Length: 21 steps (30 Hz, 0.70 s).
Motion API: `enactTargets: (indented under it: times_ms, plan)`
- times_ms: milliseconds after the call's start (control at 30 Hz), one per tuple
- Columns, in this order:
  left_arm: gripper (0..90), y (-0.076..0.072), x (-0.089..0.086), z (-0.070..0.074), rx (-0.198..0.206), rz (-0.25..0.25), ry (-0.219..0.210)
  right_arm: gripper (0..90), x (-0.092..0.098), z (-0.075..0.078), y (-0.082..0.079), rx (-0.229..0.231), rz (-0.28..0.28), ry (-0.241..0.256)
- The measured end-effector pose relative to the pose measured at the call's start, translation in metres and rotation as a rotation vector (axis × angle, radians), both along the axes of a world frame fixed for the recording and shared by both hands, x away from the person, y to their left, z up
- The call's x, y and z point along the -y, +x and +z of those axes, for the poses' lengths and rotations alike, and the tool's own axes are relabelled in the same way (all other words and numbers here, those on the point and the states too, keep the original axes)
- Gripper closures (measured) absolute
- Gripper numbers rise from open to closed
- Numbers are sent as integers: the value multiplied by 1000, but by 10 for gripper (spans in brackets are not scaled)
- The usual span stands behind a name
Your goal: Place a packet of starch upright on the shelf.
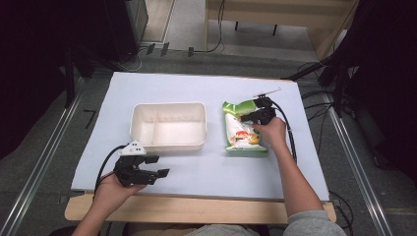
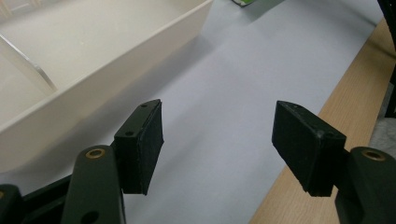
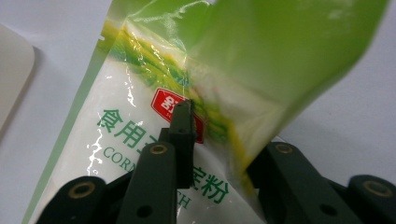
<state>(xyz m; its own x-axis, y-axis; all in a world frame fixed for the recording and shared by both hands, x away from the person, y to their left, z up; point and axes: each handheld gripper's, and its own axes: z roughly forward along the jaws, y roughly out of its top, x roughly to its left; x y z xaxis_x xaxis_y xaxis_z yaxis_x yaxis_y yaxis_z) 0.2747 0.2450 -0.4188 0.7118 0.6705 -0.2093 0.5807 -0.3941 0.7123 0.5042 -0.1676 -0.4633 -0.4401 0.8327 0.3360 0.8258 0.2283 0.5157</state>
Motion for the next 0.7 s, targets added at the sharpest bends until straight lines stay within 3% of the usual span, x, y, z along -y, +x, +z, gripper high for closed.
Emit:
enactTargets:
  times_ms: [67, 300, 700]
  plan:
    - [344, 0, 0, 0, 0, -4, 3, 792, -2, 1, 0, -9, -7, -9]
    - [345, -1, -1, 1, 4, -3, -9, 886, 3, 2, 1, -47, -27, 42]
    - [344, -1, -3, 3, 10, 4, -11, 890, 5, 19, -6, 6, -20, 49]
